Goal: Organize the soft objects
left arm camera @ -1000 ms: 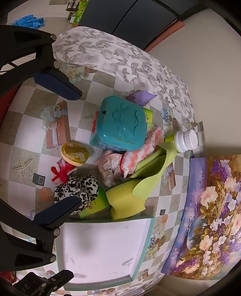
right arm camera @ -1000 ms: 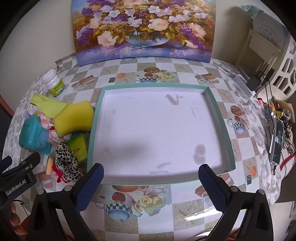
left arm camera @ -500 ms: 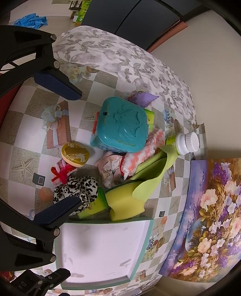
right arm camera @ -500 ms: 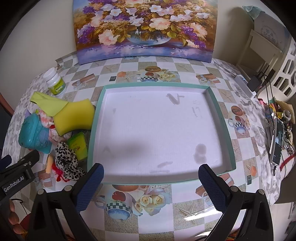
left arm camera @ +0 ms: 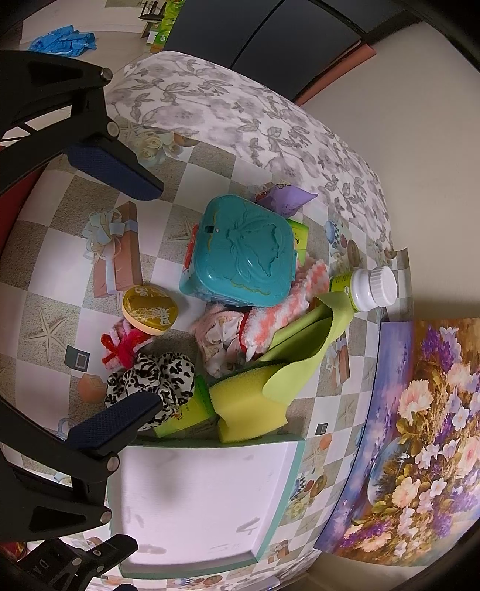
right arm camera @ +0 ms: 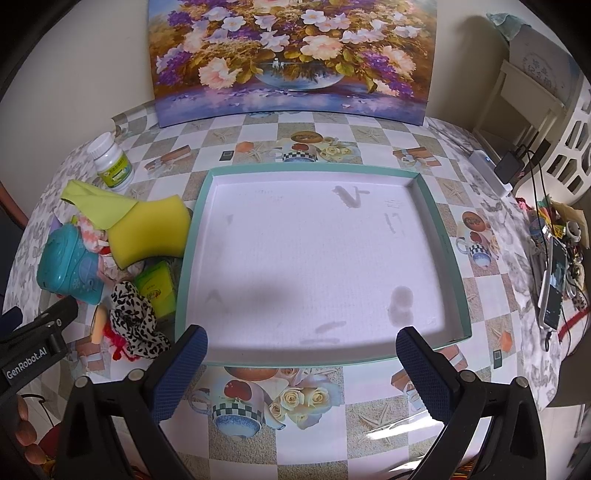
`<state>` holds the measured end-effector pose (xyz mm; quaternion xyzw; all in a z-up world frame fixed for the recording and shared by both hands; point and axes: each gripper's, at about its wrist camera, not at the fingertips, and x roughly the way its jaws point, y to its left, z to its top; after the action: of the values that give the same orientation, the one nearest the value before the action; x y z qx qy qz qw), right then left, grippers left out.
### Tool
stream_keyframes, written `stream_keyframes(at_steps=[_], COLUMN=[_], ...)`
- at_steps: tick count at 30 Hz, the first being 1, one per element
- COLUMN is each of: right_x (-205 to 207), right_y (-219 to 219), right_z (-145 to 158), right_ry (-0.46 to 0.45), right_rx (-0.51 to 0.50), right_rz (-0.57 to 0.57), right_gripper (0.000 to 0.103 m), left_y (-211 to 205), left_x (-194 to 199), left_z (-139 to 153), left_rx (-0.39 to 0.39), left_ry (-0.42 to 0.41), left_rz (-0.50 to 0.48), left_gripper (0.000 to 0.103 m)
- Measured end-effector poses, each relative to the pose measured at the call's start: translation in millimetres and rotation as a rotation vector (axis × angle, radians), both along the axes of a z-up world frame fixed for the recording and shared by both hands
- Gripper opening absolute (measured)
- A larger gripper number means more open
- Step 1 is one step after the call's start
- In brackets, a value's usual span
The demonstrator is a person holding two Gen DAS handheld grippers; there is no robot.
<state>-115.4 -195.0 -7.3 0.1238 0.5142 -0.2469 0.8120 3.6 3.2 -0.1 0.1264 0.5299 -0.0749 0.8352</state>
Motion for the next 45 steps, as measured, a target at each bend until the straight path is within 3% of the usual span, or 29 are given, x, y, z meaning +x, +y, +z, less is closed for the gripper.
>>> stream_keyframes(at_steps=[45], right_x=[2.7], right_y=[4.1], right_z=[-3.2], right_ry=[0.013], right_rx=[0.001], right_rz=[0.011], right_gripper=[0.103], left_y=[1.6], left_x=[-0.1], left_z=[0.1], left_rx=[-0.004], left_ry=[-0.001], left_rz=[0.001], left_gripper=[0.103])
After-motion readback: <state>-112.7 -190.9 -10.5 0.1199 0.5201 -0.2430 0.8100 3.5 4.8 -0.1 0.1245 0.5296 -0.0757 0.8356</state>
